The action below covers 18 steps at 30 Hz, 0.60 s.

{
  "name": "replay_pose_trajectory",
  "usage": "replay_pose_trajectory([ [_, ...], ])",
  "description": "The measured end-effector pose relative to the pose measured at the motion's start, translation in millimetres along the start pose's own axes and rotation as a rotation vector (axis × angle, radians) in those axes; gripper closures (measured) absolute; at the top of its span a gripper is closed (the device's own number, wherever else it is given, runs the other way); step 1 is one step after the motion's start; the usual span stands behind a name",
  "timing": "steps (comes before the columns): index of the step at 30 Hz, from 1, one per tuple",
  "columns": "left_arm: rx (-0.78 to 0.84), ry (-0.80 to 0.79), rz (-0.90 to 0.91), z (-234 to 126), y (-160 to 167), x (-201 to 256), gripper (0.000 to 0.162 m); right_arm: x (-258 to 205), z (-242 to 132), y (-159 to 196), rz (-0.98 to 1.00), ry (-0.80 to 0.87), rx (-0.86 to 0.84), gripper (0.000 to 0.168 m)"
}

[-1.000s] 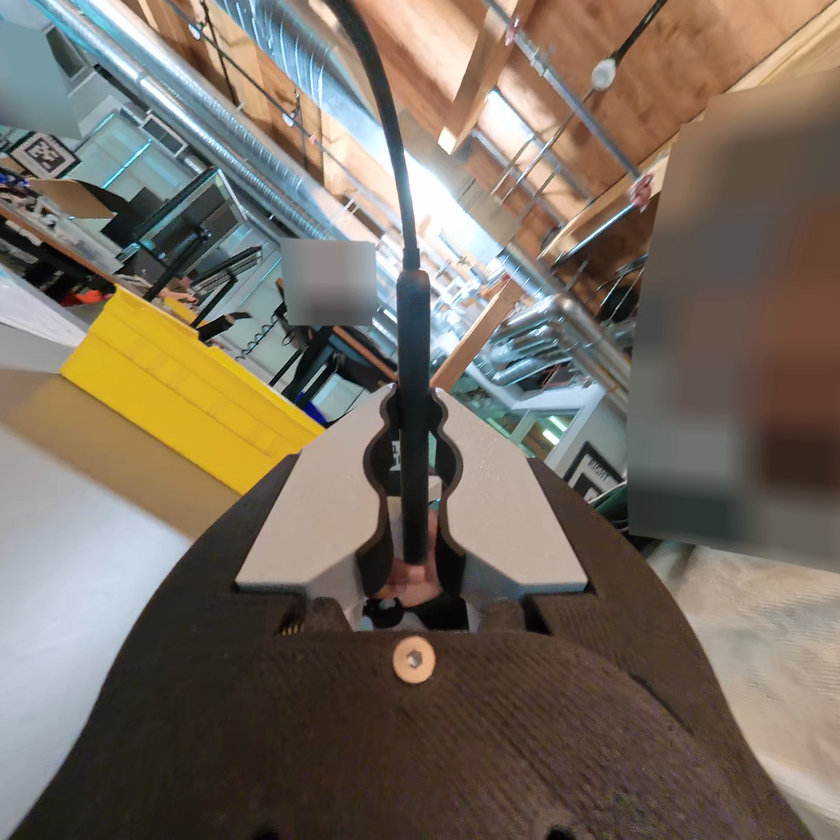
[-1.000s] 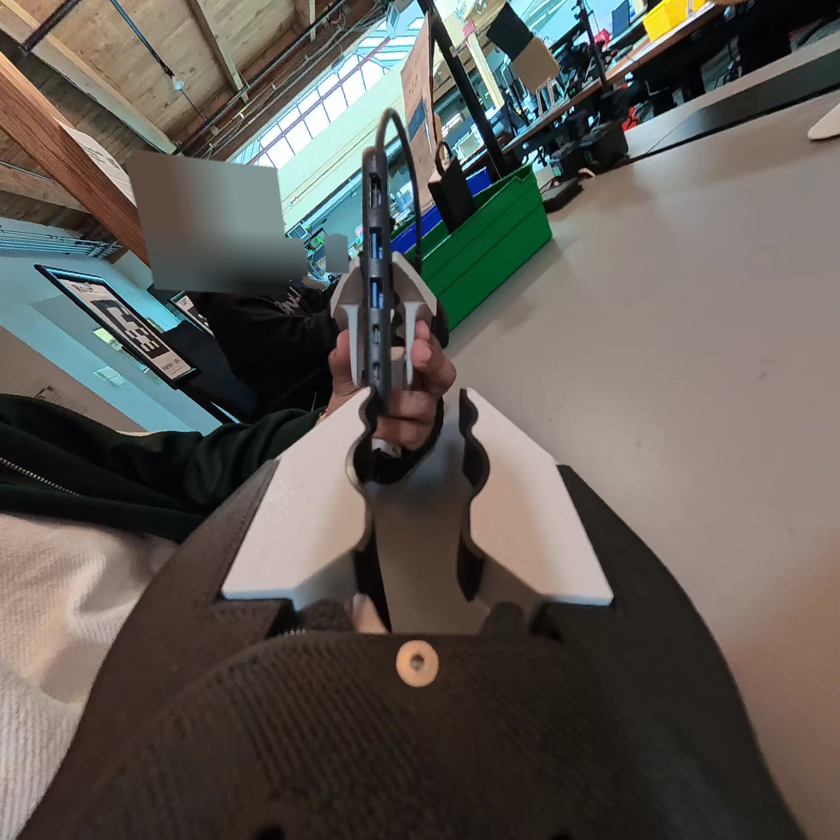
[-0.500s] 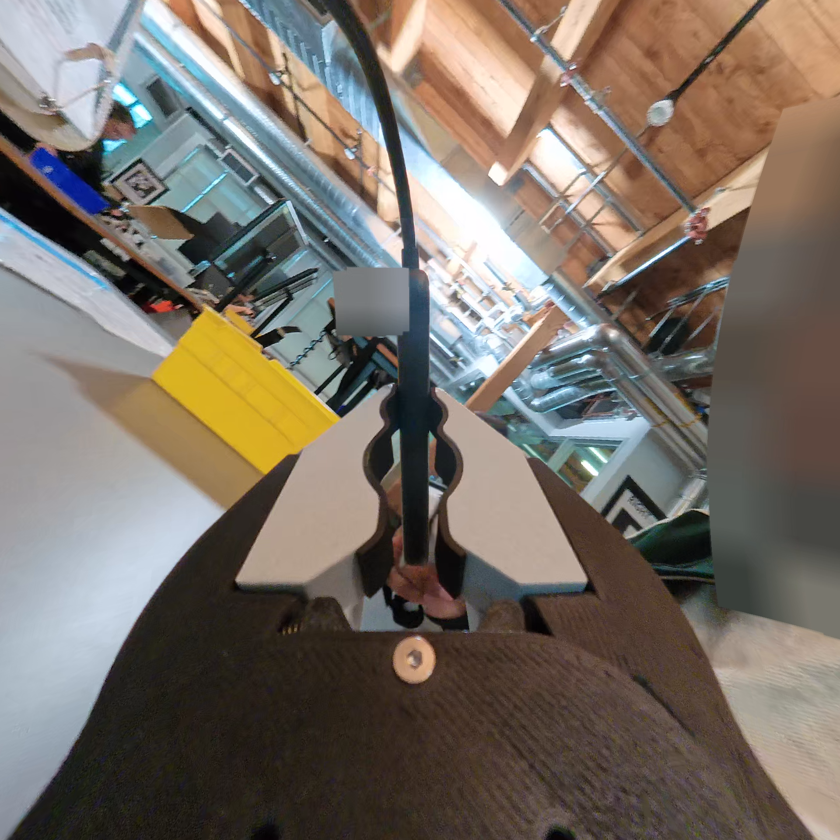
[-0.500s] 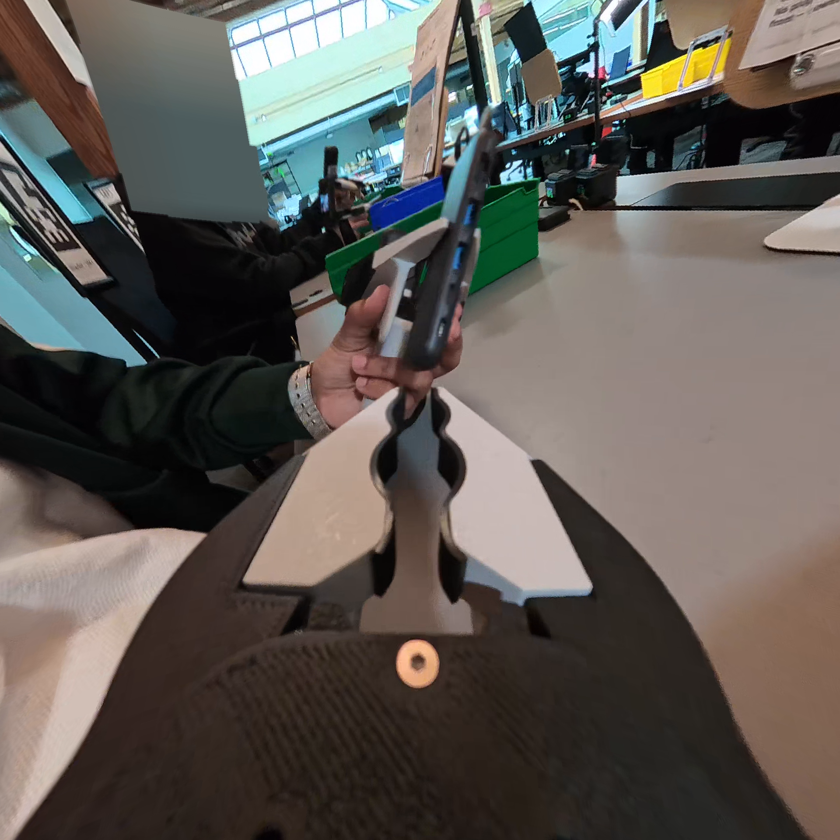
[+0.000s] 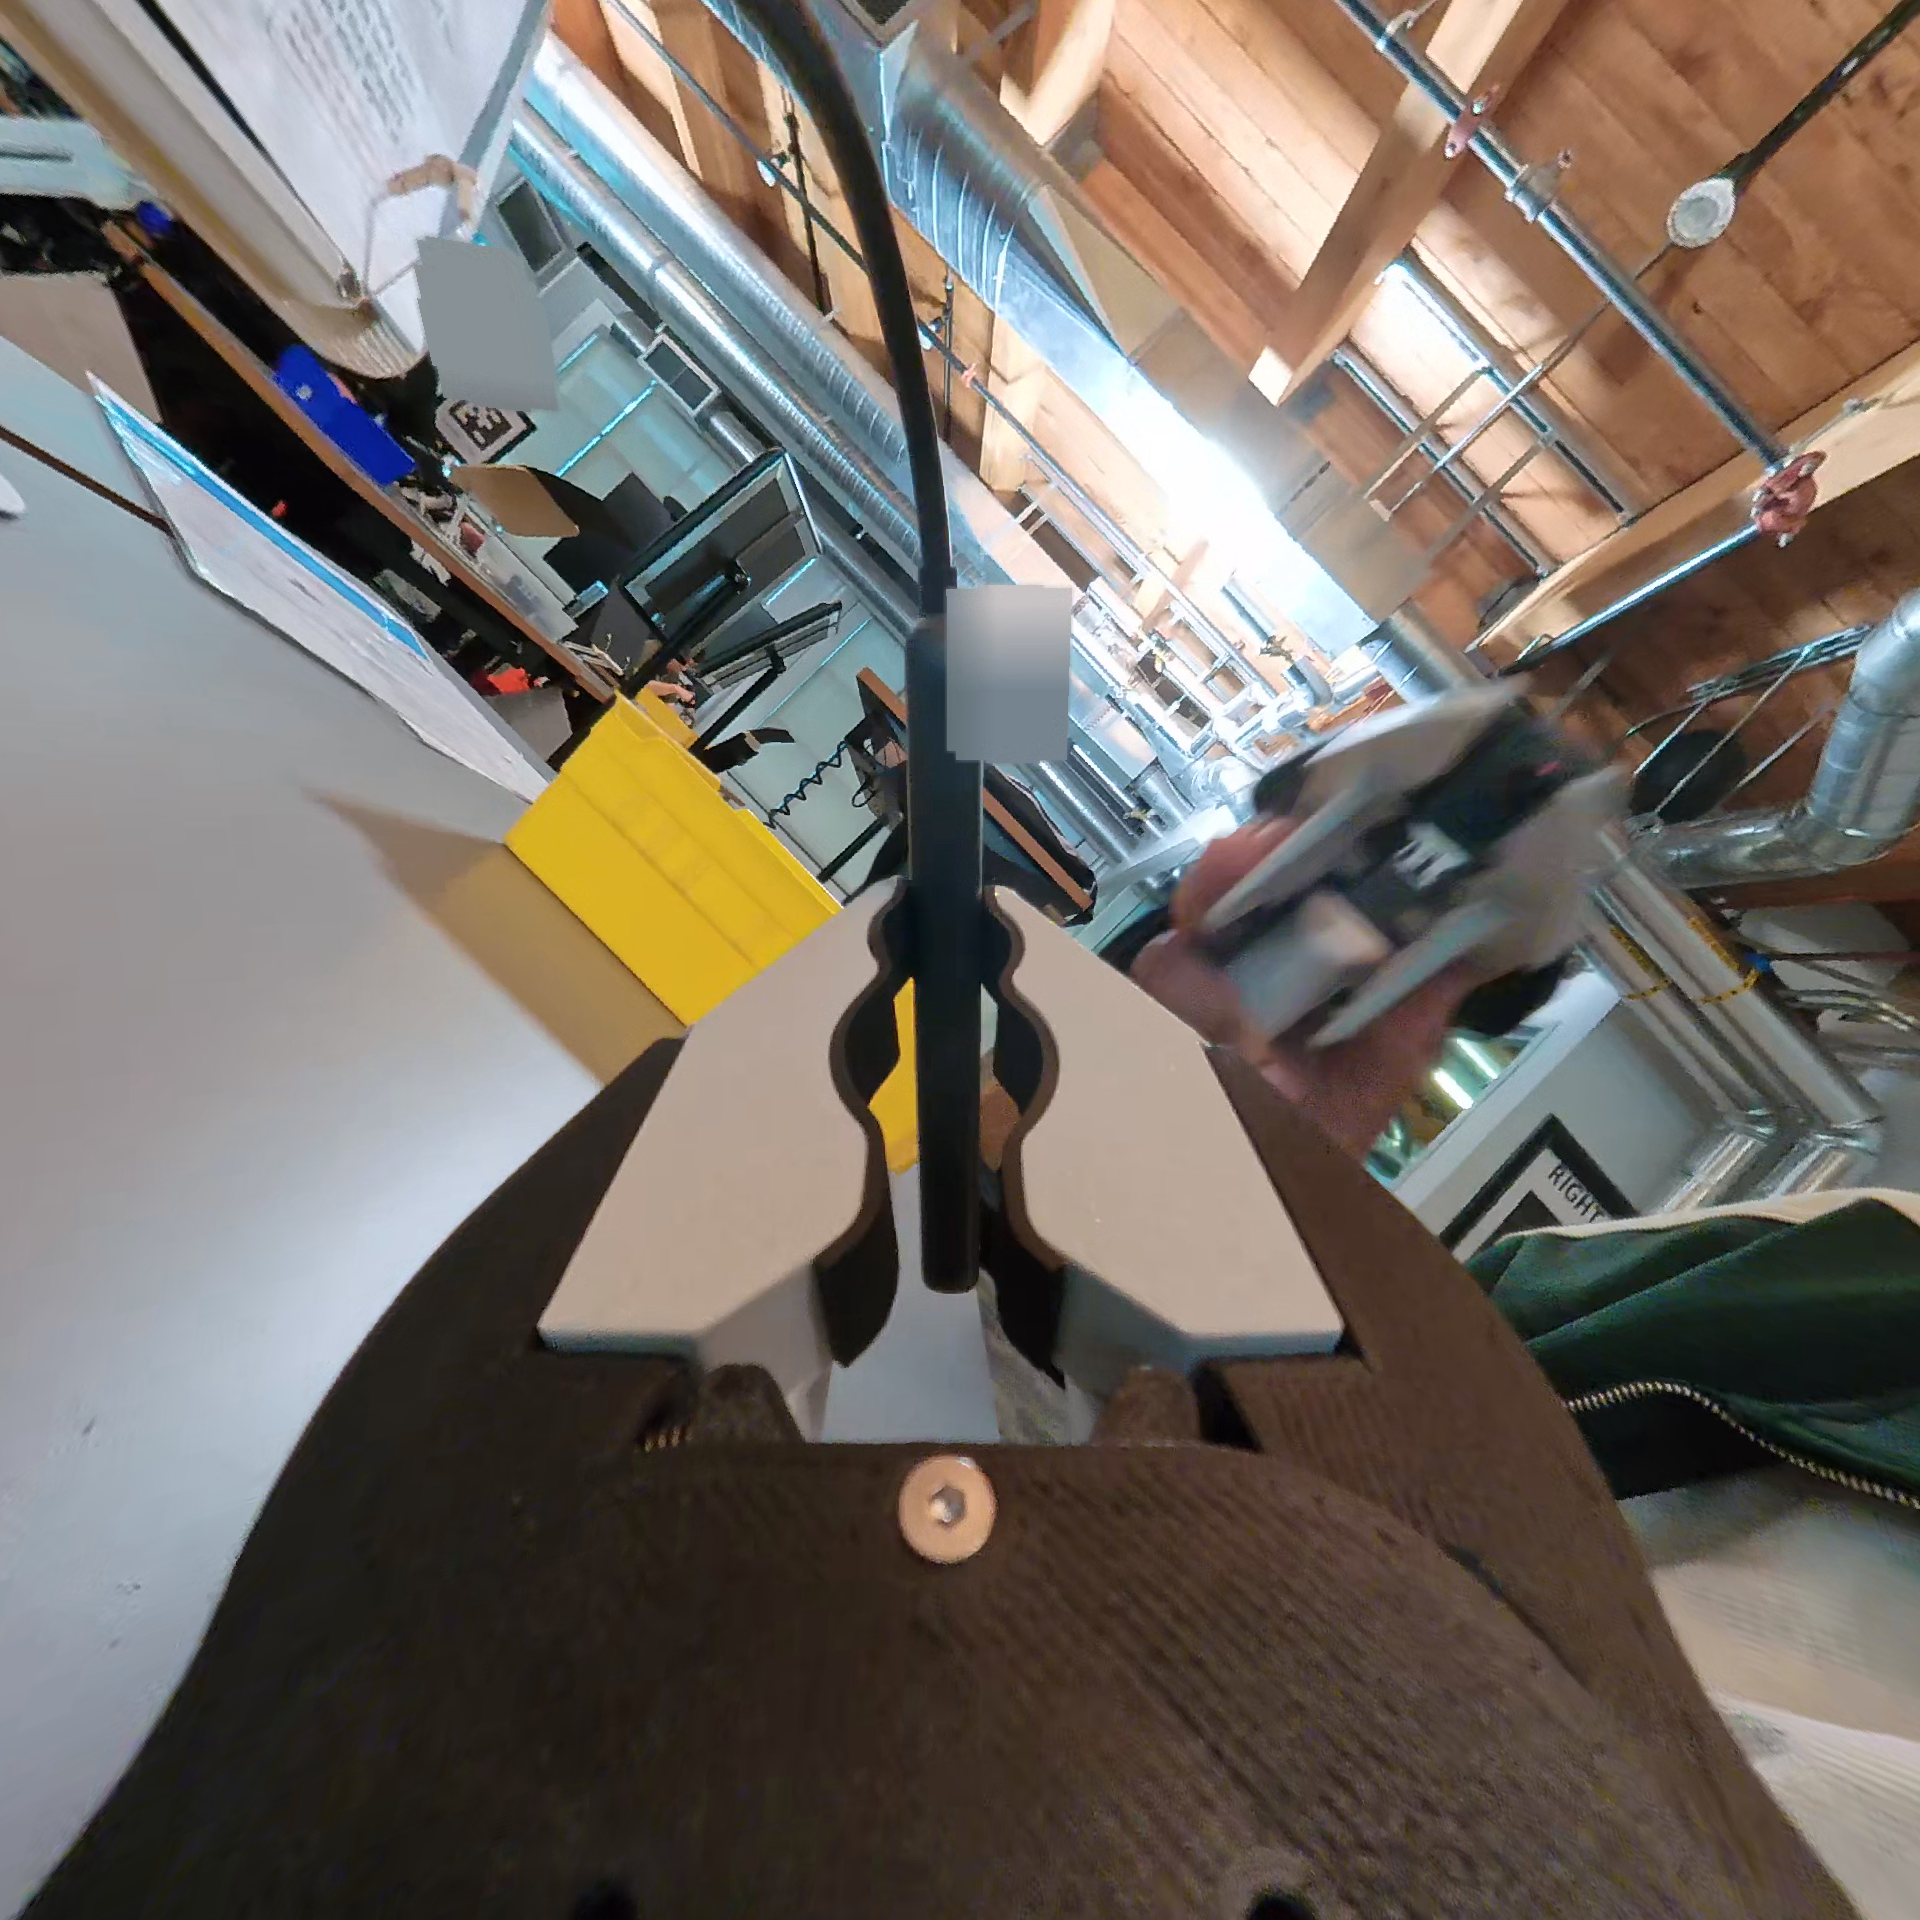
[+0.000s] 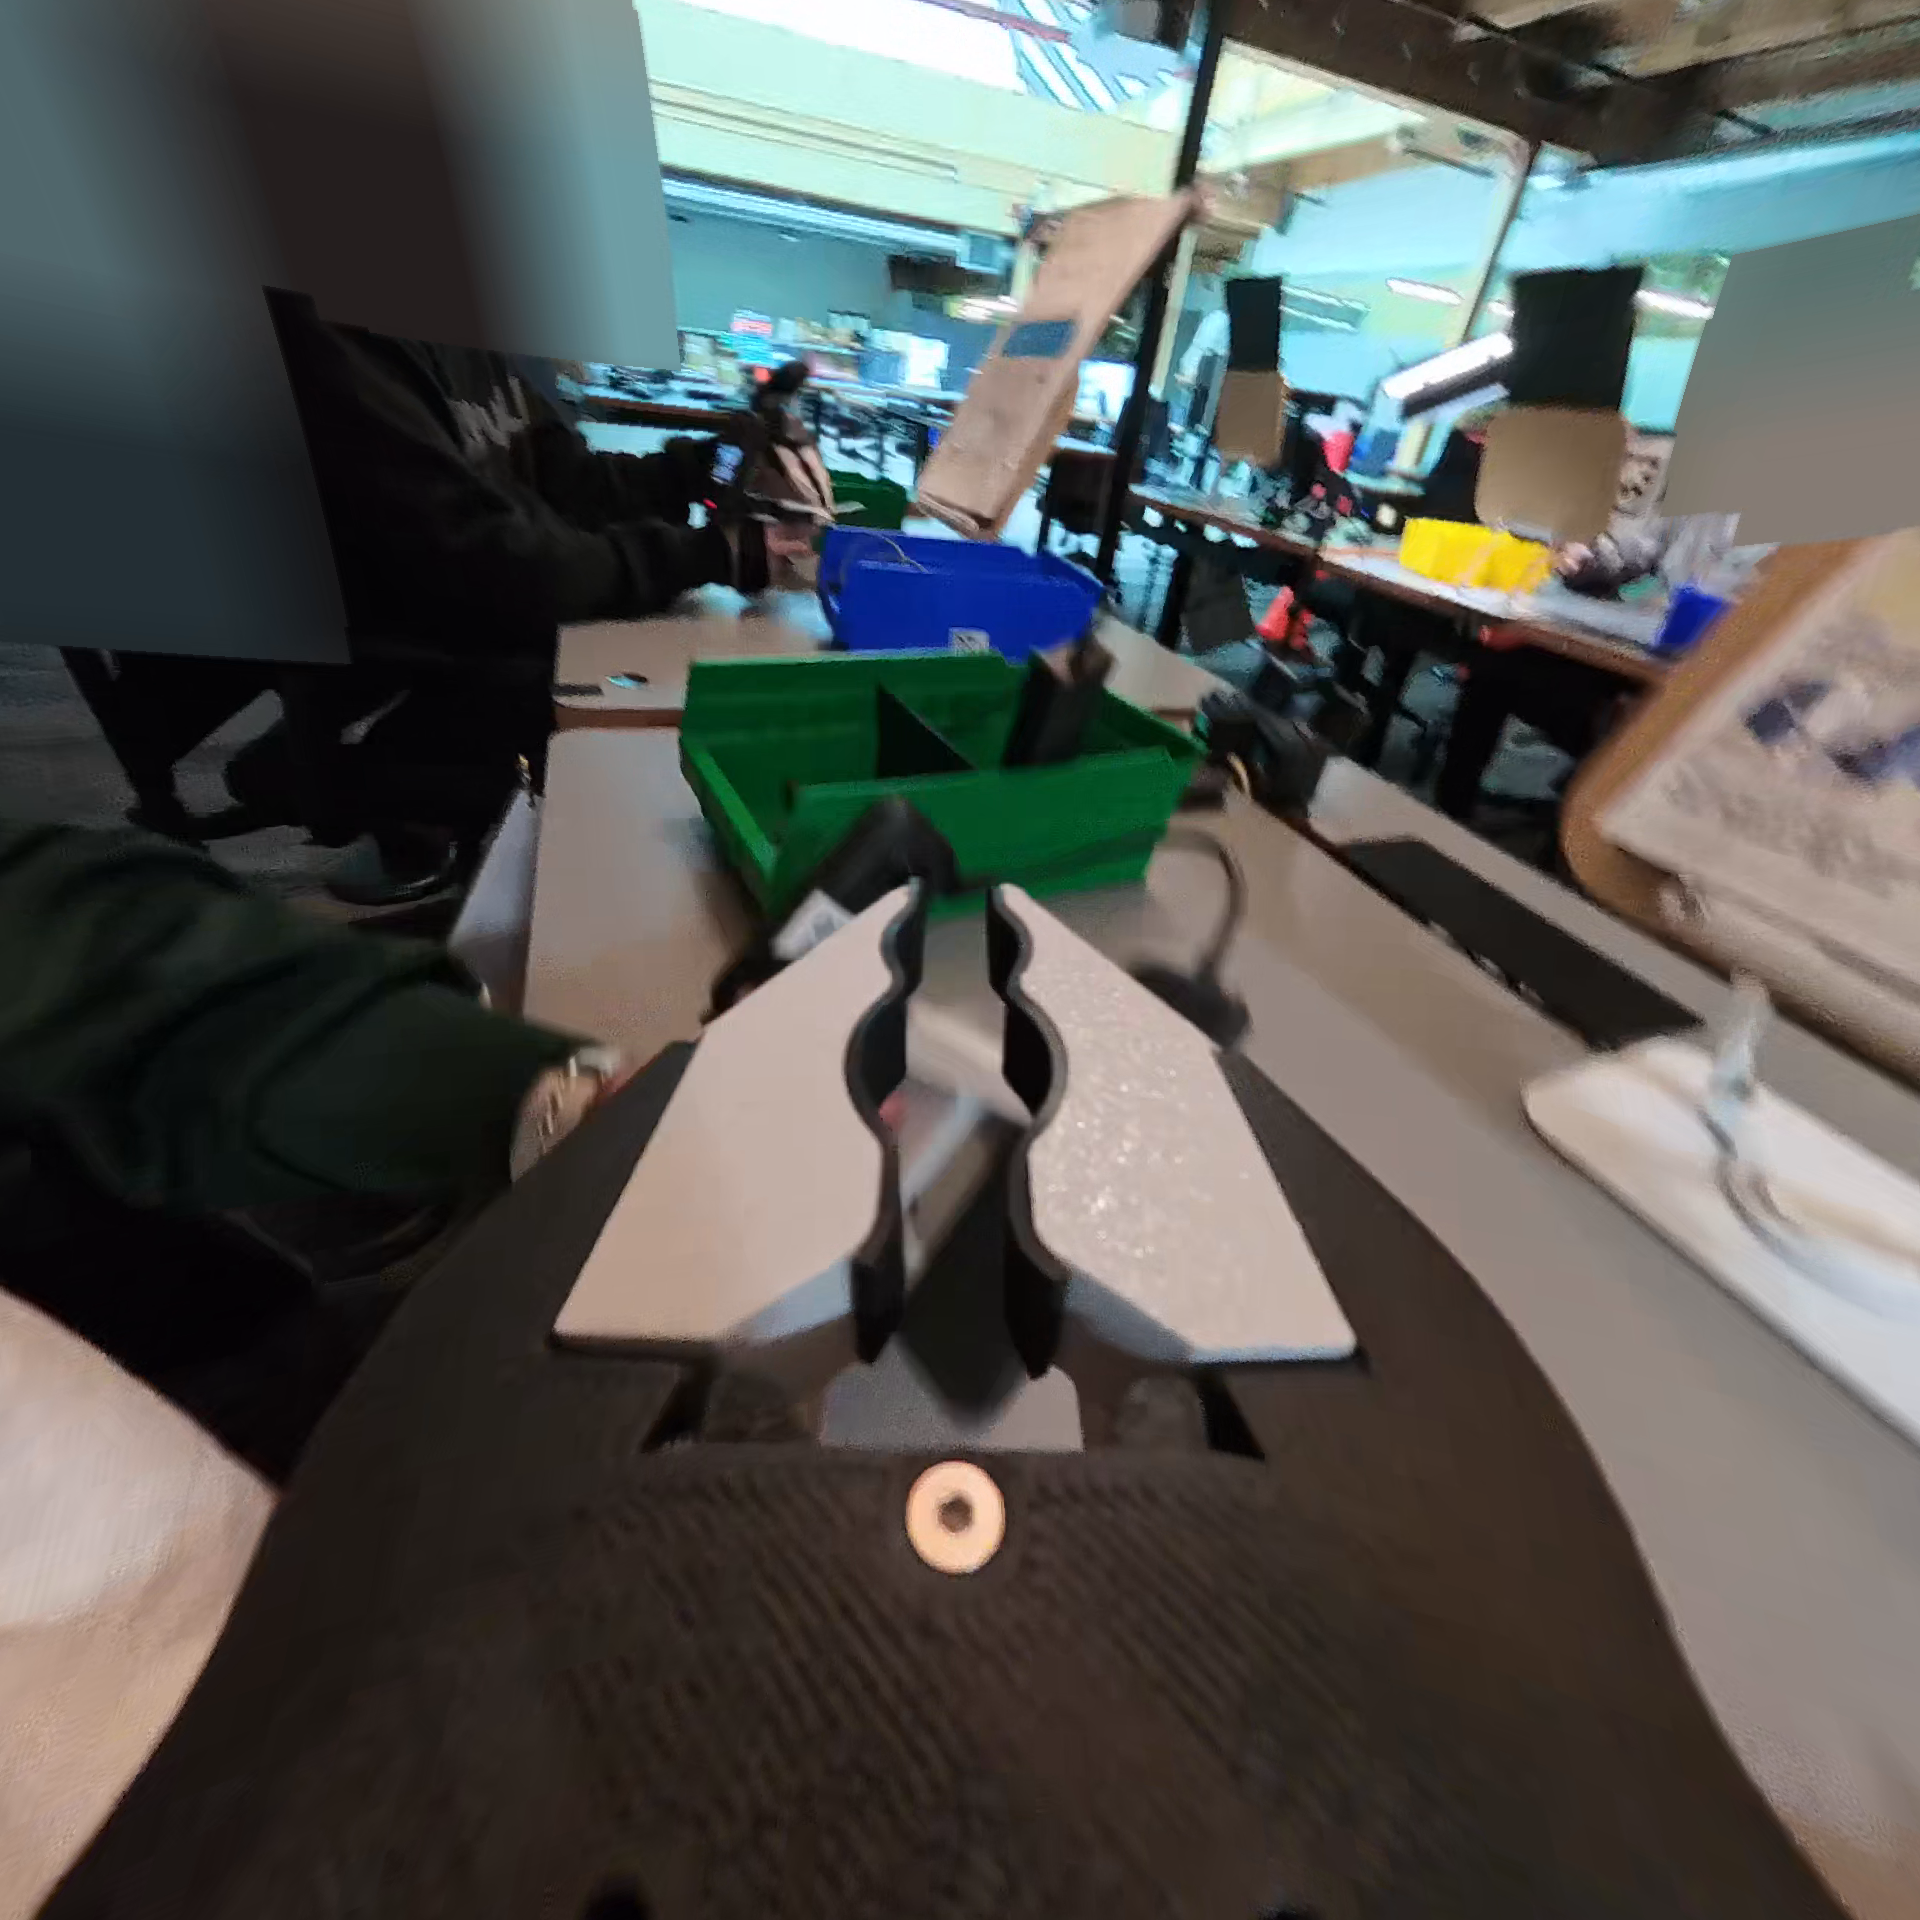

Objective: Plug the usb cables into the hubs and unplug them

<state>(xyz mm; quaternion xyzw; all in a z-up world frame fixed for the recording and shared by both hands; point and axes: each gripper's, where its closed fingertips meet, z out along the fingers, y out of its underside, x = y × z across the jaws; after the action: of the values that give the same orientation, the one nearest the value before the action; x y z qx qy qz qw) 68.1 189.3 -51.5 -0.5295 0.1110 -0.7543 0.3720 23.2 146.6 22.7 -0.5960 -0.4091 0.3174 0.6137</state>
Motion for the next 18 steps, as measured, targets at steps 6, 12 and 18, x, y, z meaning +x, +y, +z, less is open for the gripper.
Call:
replay_pose_trajectory([
  [6,-0.058,-0.010,-0.067,2.3,5.1,-16.3,0.154,-63.7,111.4,-93.0,-0.064,-0.367,0.112,0.157],
  [12,-0.037,0.000,-0.096,-0.3,-1.1,-18.6,0.154,-94.1,239.8,-78.8,-0.051,-0.556,-0.187,0.149],
  [18,-0.049,0.013,-0.121,2.6,1.9,-18.0,0.154,-86.0,335.5,26.4,-0.209,-0.472,-0.635,0.144],
])
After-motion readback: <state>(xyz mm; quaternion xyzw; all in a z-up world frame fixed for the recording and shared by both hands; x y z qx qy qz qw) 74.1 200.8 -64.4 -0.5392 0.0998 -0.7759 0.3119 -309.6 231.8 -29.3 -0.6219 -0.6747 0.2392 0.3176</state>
